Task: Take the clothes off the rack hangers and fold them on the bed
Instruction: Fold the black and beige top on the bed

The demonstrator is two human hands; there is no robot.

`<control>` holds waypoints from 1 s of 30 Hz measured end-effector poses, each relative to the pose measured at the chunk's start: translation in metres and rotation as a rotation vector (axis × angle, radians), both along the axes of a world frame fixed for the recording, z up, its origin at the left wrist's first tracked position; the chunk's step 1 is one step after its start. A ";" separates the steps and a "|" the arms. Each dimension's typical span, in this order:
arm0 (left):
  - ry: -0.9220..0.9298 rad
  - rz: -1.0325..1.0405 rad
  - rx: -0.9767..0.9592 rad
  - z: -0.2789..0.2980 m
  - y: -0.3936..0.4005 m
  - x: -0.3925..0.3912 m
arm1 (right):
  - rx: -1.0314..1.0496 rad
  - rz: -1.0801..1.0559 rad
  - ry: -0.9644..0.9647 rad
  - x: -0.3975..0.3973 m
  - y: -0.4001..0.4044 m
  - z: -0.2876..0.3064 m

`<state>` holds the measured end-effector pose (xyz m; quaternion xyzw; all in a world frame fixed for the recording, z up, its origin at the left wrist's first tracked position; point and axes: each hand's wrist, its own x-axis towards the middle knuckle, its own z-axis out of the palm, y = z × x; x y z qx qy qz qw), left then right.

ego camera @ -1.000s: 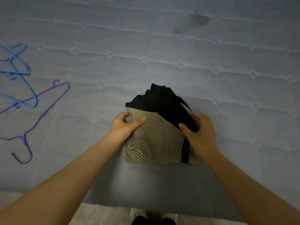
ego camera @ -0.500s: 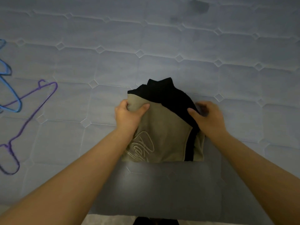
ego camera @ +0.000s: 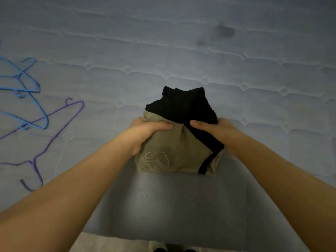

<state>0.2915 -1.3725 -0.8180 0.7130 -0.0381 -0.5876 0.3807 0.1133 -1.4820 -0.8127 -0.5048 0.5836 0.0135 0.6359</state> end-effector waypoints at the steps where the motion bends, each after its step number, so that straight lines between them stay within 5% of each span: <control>1: -0.025 0.011 -0.040 0.004 0.002 0.002 | 0.005 0.011 -0.022 0.002 0.001 0.007; 8: -0.240 0.148 -0.347 0.109 0.018 0.035 | -0.383 -0.029 -0.204 0.053 0.010 0.111; 20: -0.700 0.430 -0.742 0.396 0.114 0.089 | -0.866 0.231 -0.646 0.136 0.075 0.407; 30: -0.985 0.675 -0.805 0.600 0.293 0.060 | -0.893 0.566 -1.044 0.168 0.212 0.593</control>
